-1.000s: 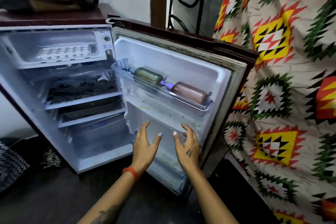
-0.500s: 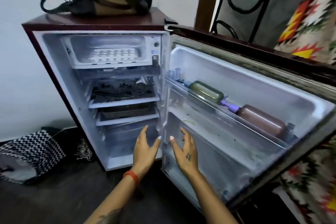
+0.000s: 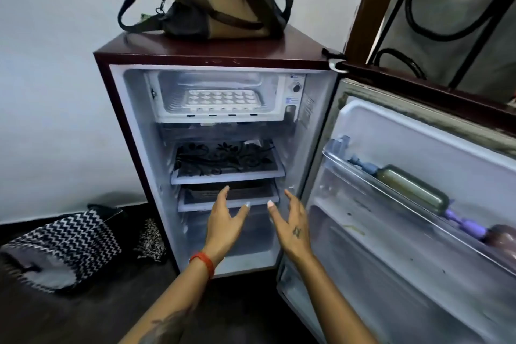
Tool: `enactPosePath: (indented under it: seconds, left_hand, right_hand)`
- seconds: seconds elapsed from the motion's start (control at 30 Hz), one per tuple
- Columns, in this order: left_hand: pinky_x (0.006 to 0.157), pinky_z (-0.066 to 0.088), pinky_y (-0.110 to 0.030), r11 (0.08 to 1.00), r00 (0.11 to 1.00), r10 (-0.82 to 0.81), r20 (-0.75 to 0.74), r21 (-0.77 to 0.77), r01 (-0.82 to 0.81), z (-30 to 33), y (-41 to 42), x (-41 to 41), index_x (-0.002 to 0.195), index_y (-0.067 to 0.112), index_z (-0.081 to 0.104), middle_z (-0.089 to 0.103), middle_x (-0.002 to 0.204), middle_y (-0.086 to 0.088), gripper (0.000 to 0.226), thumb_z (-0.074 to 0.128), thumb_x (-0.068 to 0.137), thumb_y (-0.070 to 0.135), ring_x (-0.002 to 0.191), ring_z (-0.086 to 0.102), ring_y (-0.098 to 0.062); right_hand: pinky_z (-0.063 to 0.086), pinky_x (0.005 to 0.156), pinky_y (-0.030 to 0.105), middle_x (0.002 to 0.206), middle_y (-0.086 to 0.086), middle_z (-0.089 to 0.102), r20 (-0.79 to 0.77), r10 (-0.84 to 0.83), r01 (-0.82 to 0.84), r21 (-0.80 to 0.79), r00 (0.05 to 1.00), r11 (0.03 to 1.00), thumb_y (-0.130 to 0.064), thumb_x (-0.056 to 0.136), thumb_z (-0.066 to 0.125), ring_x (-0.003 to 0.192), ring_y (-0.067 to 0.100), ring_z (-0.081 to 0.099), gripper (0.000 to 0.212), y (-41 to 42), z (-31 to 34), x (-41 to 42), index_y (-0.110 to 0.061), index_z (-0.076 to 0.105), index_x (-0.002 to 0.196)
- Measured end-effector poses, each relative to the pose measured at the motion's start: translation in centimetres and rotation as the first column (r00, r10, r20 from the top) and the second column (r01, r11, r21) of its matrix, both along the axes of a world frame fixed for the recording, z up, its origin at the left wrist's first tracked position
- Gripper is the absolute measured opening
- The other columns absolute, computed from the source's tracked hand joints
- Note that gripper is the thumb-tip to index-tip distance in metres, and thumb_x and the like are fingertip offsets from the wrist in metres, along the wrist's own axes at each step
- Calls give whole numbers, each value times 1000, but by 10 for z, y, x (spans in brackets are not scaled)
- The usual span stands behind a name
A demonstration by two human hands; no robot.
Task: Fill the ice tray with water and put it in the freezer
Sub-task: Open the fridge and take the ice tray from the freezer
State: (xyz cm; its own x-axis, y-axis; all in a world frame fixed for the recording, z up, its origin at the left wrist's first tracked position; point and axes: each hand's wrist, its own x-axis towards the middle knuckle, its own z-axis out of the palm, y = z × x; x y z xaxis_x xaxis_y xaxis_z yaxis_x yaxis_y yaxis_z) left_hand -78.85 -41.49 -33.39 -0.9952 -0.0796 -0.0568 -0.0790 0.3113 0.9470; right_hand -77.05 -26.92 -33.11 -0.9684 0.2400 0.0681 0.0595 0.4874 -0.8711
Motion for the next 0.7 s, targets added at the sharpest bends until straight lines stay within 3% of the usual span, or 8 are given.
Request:
enactPosePath:
  seconds: [0.23,0.33,0.4,0.53,0.7]
  left_hand:
    - [111,32,-45,998,997,67,32,19,-68,-2,-32,-57,148,25,19,24,154,0,74,61,88,38,138,32,-27]
    - [109,35,-45,996,996,86,34,-7,-86,-2,-40,-77,148,24,20,27,153,0,74,61,88,37,137,34,-26]
    - [110,34,-42,996,996,87,13,-12,-86,-1,-42,-95,148,22,20,27,153,0,73,60,89,35,137,33,-24]
    - [107,34,-32,990,990,138,-10,-24,-138,6,-48,-137,148,21,20,28,153,-2,74,61,88,34,135,36,-22]
    - [108,37,-44,974,972,221,-75,-29,-224,21,-58,-184,148,21,22,33,151,-5,74,62,87,37,134,38,-27]
  right_hand:
    - [23,104,22,150,2,34,-8,30,-30,-34,1000,999,-43,91,55,137,18,31,64,-27,-4,-69,-17,31,145]
    - [27,112,32,150,2,33,-11,32,-32,-47,999,998,-45,90,55,138,20,31,65,-32,-8,-94,-19,31,145]
    - [30,112,39,150,3,33,-17,30,-31,-56,999,998,-45,90,56,137,21,32,66,-35,-7,-114,-19,31,145]
    - [30,111,37,150,2,33,-40,29,-32,-78,999,996,-44,90,57,137,20,32,66,-38,-2,-158,-20,31,145]
    - [31,111,40,149,6,36,-112,27,-36,-76,993,996,-43,88,59,136,22,35,67,-40,16,-208,-16,33,144]
